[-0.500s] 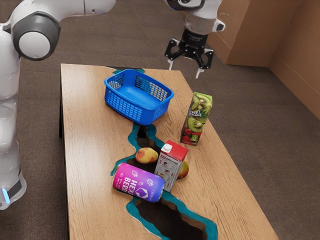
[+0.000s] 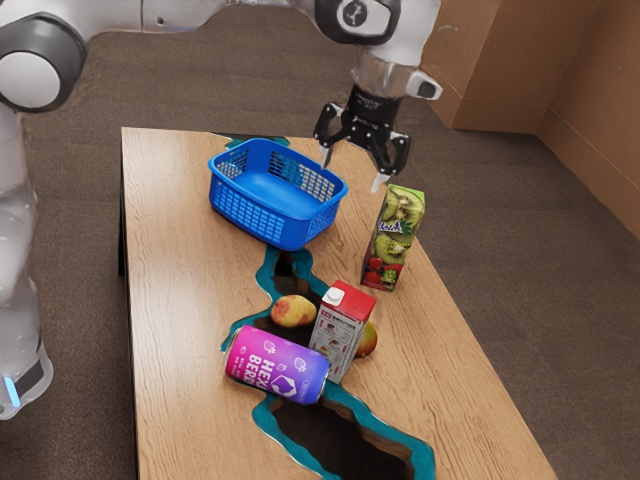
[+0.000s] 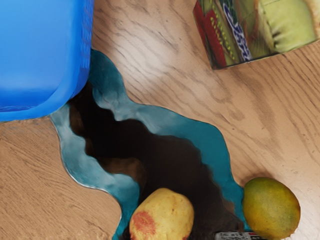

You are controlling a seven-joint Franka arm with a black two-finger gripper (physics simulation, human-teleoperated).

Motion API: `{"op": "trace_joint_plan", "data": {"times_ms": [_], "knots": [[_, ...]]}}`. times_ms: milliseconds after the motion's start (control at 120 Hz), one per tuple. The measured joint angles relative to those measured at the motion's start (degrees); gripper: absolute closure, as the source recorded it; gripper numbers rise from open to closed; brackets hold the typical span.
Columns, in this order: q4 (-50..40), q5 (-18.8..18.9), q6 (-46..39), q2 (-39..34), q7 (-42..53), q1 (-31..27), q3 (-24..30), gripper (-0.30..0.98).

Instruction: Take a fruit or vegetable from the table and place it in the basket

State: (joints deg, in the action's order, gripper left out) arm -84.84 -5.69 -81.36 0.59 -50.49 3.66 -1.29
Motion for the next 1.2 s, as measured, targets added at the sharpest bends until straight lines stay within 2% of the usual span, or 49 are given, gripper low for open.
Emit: {"op": "trace_joint_plan", "data": {"times_ms": [75,133,183,417,550,625,833,1100,1200], "knots": [[-13.4,0.1,-4.9,-7.8,6.2,3.4,-0.7,0.00],[-21.7,0.2,-9.3,-12.0,10.8,2.4,-0.7,0.00],[-24.9,0.2,-12.4,-12.9,14.5,2.0,-0.6,0.00],[-27.5,0.0,-21.7,-8.6,28.9,2.4,-0.2,0.00],[-34.0,-0.6,-25.1,-11.6,34.8,3.1,-0.2,0.01],[-36.5,-2.2,-26.9,-11.8,37.5,4.0,0.2,0.01],[-40.7,-6.4,-30.5,-12.6,43.4,5.0,2.1,0.00],[-41.3,-7.7,-32.8,-10.5,48.5,4.1,2.2,0.00],[-44.7,-8.5,-33.9,-12.3,49.9,4.2,2.2,0.00]]}}
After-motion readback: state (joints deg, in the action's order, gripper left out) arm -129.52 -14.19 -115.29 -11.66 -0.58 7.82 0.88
